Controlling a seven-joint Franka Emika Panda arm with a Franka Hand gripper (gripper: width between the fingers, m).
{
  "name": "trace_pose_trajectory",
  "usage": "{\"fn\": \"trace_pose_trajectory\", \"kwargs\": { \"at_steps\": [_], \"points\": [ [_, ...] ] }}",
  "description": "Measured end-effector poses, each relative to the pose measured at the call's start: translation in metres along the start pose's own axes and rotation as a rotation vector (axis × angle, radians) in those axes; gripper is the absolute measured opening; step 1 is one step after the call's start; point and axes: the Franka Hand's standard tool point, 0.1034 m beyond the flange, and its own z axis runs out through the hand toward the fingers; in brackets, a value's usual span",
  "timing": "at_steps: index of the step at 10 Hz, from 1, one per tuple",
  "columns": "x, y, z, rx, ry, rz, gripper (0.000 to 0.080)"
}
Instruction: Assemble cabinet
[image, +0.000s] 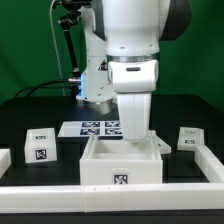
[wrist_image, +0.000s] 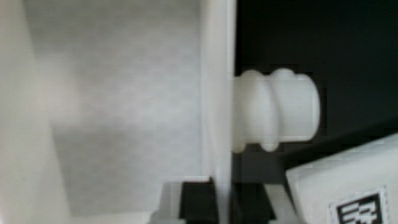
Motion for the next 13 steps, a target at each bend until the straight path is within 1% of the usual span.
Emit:
{"fn": "trace_pose_trajectory", "kwargs": {
  "at_steps": [2,4,5,6,10,12,13],
  "points": [
    [0.018,-0.001,-0.001,-0.003,0.005,0.002,0.0035],
    [0.029,0.001,0.001,-0.005,0.012,-0.018,0.0035],
    [0.033,0.004,0.001,-0.016,0.014,-0.039,0.0035],
    [0.030,0.006,0.001,-0.038,0.021,-0.046,0.0035],
    [0.031,0.007,0.001,-0.034,0.018,-0.055,0.0035],
    [0.042,0.006,0.001,-0.012,0.017,-0.063,0.0035],
    [0.047,0.005,0.001,-0.008,0.017,-0.060,0.0035]
  ]
}}
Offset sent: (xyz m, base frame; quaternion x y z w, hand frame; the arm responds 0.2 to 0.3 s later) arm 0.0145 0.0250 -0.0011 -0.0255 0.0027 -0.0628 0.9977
